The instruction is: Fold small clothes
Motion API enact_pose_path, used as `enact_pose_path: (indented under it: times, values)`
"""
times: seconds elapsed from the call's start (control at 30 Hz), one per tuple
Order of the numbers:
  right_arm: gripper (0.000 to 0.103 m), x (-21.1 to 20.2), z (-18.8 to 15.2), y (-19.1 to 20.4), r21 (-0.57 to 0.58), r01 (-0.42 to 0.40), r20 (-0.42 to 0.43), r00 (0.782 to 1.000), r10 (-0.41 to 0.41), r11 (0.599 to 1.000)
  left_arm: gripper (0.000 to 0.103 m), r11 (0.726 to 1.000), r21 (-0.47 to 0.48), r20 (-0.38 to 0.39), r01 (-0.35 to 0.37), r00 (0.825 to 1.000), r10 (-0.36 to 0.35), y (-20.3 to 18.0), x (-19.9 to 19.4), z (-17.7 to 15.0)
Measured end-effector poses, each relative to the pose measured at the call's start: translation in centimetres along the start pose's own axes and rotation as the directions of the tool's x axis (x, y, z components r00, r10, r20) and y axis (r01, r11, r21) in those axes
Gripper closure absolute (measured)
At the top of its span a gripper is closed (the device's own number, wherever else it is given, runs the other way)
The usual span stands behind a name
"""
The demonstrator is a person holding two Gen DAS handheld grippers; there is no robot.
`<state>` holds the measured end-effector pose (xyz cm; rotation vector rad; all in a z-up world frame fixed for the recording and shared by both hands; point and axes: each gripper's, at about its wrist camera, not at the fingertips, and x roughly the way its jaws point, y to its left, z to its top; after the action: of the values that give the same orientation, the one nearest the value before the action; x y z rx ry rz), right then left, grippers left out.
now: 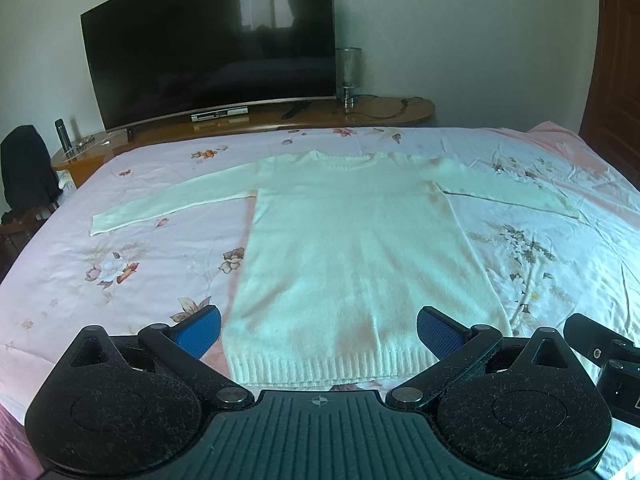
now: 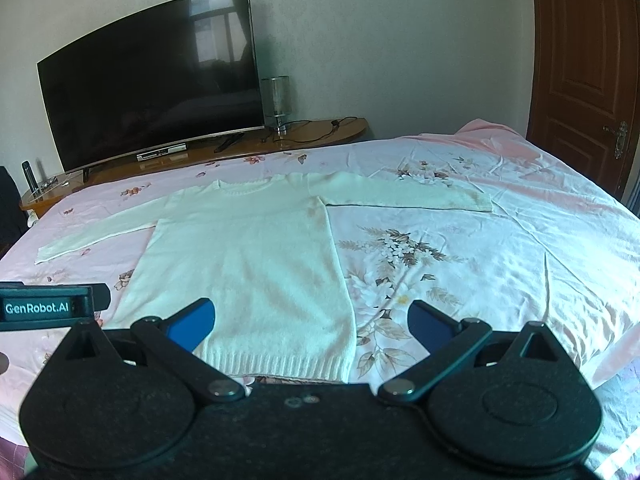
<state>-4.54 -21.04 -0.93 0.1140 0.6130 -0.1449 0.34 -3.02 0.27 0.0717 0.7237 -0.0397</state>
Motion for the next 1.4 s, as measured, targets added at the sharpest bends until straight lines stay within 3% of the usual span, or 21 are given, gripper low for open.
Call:
enact_pose_path:
  times: [0.83, 1.4]
  values:
    - [0.000, 1.7, 0.6, 0.7, 0.000, 0.015, -0.013, 1.000, -0.015, 1.000, 0.000, 1.000, 0.001, -0.021, -0.004, 1.000, 0.004, 0.9, 2.0, 0.8]
    - [0.000, 6.4, 3.0, -0.7, 0.010, 0.042, -0.005, 0.999, -0.042, 0.999, 0.000, 1.000, -0.021, -0.047, -0.013, 0.999, 0.012, 0.8, 7.3, 4.3]
